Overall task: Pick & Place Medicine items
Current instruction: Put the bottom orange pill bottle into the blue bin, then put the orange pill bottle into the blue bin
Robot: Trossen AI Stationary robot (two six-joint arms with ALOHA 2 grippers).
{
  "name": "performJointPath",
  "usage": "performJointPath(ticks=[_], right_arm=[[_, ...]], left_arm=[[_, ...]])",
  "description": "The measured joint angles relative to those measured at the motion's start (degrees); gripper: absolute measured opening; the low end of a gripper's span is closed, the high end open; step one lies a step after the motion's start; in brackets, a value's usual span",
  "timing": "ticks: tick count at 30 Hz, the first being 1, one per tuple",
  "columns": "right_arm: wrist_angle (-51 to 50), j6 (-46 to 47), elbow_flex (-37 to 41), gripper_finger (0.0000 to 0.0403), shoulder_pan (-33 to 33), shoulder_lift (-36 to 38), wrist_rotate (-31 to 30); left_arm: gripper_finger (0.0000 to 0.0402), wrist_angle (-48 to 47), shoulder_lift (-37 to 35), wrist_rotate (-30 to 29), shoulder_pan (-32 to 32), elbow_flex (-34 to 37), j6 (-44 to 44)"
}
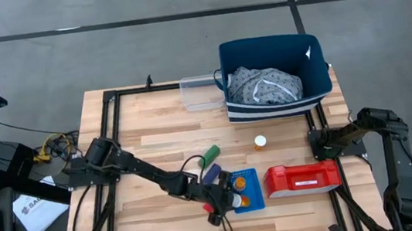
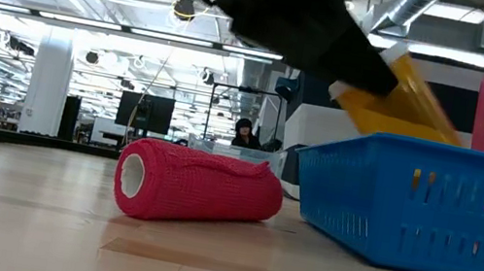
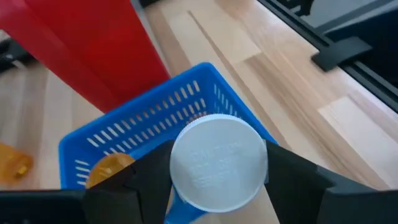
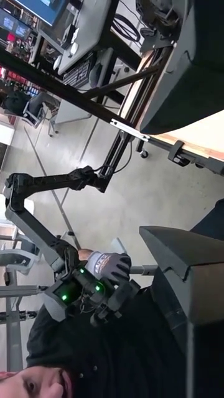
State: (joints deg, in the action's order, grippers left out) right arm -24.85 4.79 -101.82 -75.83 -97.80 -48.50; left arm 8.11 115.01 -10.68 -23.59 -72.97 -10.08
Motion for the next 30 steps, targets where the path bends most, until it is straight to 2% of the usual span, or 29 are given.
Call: performJointPath(ticks=[6, 14, 30], right_arm=[[-0.18, 0.80, 0.00, 0.0250, 0.00, 0.00, 0.01], [-0.45, 1.25, 0.00, 0.0250, 0.00, 0.00, 0.00], [-0.45, 1.27, 0.00, 0.0250, 0.00, 0.00, -0.04]], left_arm=[[0.0210, -0.87, 0.25, -0.07, 0.00, -0.04, 0.04], [0.0237, -2.79, 0.25, 0.02, 0.87, -0.04, 0.06], [0.0230, -1.14, -0.74, 0.22, 0.39, -0.02, -1.28]])
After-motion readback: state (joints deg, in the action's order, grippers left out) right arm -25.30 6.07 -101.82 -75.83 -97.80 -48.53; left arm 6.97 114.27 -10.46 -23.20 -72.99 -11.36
